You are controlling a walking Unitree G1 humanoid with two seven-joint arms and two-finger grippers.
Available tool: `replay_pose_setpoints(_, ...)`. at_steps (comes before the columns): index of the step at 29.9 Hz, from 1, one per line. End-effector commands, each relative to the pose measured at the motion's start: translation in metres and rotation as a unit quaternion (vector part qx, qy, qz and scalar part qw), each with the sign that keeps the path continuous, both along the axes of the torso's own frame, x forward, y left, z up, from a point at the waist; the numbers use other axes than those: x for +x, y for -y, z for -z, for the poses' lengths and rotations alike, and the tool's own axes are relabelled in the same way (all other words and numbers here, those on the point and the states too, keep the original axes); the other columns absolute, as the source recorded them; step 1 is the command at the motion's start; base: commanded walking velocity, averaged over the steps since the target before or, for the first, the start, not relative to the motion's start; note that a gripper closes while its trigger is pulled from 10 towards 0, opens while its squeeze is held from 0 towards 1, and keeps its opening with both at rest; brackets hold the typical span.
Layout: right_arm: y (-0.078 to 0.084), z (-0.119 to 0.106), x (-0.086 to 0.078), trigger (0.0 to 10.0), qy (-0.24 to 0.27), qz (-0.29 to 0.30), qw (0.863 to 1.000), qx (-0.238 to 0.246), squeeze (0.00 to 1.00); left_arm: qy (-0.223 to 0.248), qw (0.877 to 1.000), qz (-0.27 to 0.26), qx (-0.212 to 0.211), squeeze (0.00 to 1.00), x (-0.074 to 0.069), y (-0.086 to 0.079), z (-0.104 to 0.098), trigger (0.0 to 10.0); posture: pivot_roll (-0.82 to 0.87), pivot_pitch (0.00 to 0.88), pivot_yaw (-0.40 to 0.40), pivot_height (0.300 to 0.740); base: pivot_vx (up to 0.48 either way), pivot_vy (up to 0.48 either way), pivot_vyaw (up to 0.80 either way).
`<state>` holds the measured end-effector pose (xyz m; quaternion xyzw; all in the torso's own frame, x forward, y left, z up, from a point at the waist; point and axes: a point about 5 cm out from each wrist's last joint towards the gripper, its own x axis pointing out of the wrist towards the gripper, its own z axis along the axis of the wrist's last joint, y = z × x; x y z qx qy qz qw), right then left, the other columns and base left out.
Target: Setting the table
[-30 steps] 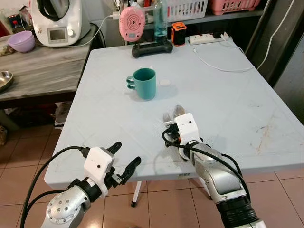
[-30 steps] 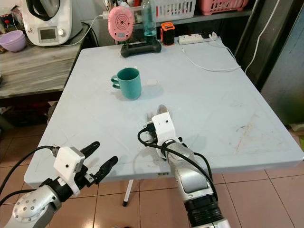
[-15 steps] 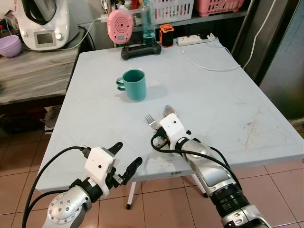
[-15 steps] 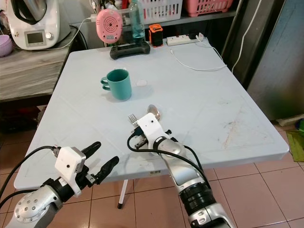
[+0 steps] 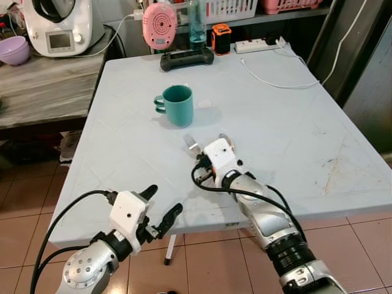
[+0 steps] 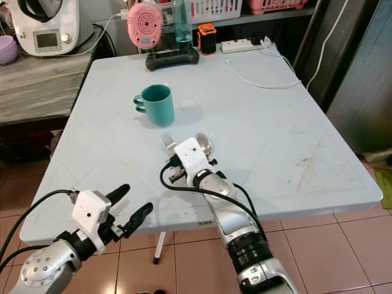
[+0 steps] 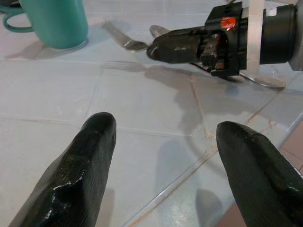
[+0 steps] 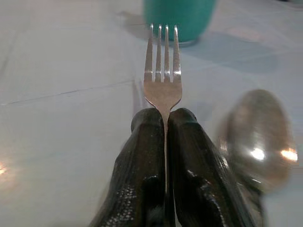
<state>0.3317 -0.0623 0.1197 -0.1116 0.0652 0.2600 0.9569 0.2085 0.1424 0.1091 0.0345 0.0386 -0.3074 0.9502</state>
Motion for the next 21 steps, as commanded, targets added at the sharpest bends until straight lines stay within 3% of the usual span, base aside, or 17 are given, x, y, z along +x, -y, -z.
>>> replay_pose_setpoints(1,0.0007,-0.0024,-0.0013,10.0,-0.002,0.011,1.000,0.019,1.00,-0.002,1.000,-0.001,0.006,0.00,-0.0001,-0.0023,0.0021,10.0,-0.07,0.101,0.102,0.740,0.000,0.000,0.00)
replay_pose_setpoints(11,-0.0006,0.0037,-0.0050,10.0,-0.029,0.005,0.999,0.027,1.00,-0.002,1.000,0.005,0.008,0.00,0.0029,-0.0013,0.0032,10.0,-0.08,0.102,0.108,0.740,0.000,0.000,0.00)
replay_pose_setpoints(17,0.0028,0.0030,-0.0027,10.0,-0.049,0.039,0.998,0.025,1.00,-0.002,1.000,0.007,0.008,0.00,0.0040,-0.0006,0.0038,10.0,-0.08,0.098,0.110,0.740,0.000,0.000,0.00)
replay_pose_setpoints(21,-0.0044,0.0013,-0.0043,10.0,-0.052,0.043,0.997,0.035,1.00,-0.002,1.000,0.008,0.008,0.00,0.0046,-0.0001,0.0038,10.0,-0.08,0.098,0.111,0.740,0.000,0.000,0.00)
